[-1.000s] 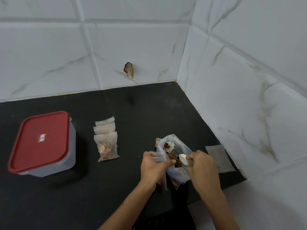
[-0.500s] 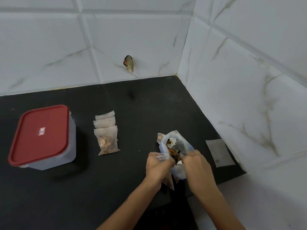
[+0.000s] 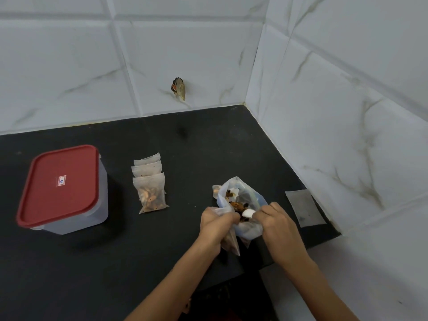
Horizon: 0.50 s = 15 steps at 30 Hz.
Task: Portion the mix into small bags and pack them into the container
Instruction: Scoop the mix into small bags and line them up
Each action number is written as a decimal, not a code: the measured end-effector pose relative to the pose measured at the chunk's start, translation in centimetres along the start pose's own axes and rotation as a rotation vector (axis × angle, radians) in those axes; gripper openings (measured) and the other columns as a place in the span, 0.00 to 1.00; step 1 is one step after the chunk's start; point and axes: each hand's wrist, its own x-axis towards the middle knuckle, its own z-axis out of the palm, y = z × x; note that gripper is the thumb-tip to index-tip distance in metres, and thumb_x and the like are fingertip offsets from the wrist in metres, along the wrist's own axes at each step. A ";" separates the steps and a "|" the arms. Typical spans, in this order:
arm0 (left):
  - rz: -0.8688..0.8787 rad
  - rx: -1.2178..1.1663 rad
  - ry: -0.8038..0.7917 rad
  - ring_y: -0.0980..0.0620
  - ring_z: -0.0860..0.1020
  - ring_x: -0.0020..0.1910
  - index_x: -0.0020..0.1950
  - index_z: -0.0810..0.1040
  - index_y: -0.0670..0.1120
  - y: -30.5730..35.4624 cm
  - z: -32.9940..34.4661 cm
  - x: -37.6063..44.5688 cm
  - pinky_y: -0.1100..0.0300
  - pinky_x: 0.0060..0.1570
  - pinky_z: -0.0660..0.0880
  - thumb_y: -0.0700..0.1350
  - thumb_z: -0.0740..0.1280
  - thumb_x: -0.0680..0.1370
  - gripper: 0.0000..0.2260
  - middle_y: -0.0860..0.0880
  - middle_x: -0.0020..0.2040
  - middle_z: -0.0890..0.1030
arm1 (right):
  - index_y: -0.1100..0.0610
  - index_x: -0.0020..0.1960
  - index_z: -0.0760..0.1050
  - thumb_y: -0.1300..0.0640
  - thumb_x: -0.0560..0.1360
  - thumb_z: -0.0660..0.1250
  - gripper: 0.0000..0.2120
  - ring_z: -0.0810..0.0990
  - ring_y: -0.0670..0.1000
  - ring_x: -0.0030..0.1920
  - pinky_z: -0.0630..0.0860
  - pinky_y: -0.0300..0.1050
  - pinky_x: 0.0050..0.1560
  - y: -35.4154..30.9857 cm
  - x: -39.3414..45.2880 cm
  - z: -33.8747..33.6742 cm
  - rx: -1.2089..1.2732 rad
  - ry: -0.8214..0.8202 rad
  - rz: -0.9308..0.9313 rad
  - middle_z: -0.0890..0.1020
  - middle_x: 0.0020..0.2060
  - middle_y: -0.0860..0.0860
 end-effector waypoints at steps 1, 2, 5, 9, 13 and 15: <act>0.009 0.005 0.004 0.50 0.81 0.42 0.51 0.75 0.41 0.1 -0.1 0.0 0.60 0.33 0.75 0.34 0.70 0.68 0.13 0.43 0.44 0.80 | 0.57 0.40 0.82 0.56 0.54 0.83 0.17 0.79 0.49 0.39 0.71 0.36 0.36 -0.1 0.2 -0.1 -0.026 -0.034 -0.013 0.81 0.37 0.49; 0.010 0.014 0.006 0.51 0.80 0.41 0.49 0.75 0.41 0.1 -0.1 0.0 0.60 0.34 0.76 0.34 0.70 0.68 0.12 0.44 0.43 0.80 | 0.57 0.41 0.82 0.56 0.55 0.82 0.17 0.80 0.50 0.41 0.73 0.37 0.38 -0.1 0.2 -0.1 -0.050 -0.068 -0.025 0.81 0.38 0.50; -0.011 0.041 -0.014 0.51 0.79 0.41 0.48 0.74 0.43 0.2 0.0 -0.1 0.59 0.36 0.76 0.35 0.70 0.69 0.11 0.45 0.43 0.79 | 0.55 0.32 0.81 0.55 0.43 0.85 0.21 0.80 0.47 0.34 0.76 0.36 0.32 -0.7 0.3 0.5 -0.083 -0.050 -0.049 0.80 0.31 0.48; -0.015 0.061 -0.022 0.54 0.76 0.40 0.48 0.71 0.47 0.2 -0.2 -0.1 0.61 0.32 0.72 0.36 0.71 0.69 0.13 0.47 0.43 0.77 | 0.56 0.35 0.82 0.57 0.46 0.85 0.20 0.79 0.47 0.34 0.77 0.38 0.32 -1.1 0.4 1.5 -0.015 0.047 0.018 0.81 0.32 0.48; -0.017 0.050 -0.026 0.53 0.78 0.42 0.49 0.73 0.45 0.1 -0.7 0.1 0.61 0.34 0.73 0.36 0.71 0.69 0.12 0.46 0.44 0.78 | 0.58 0.43 0.83 0.63 0.60 0.80 0.13 0.78 0.49 0.38 0.72 0.36 0.34 -0.9 0.2 1.4 0.110 0.154 0.150 0.80 0.38 0.51; -0.018 0.031 -0.025 0.52 0.77 0.43 0.54 0.73 0.44 0.0 -0.9 0.1 0.61 0.34 0.73 0.36 0.71 0.69 0.15 0.46 0.47 0.78 | 0.60 0.51 0.82 0.65 0.71 0.71 0.09 0.78 0.49 0.45 0.72 0.36 0.43 -0.7 0.5 0.2 0.225 0.220 0.284 0.81 0.45 0.54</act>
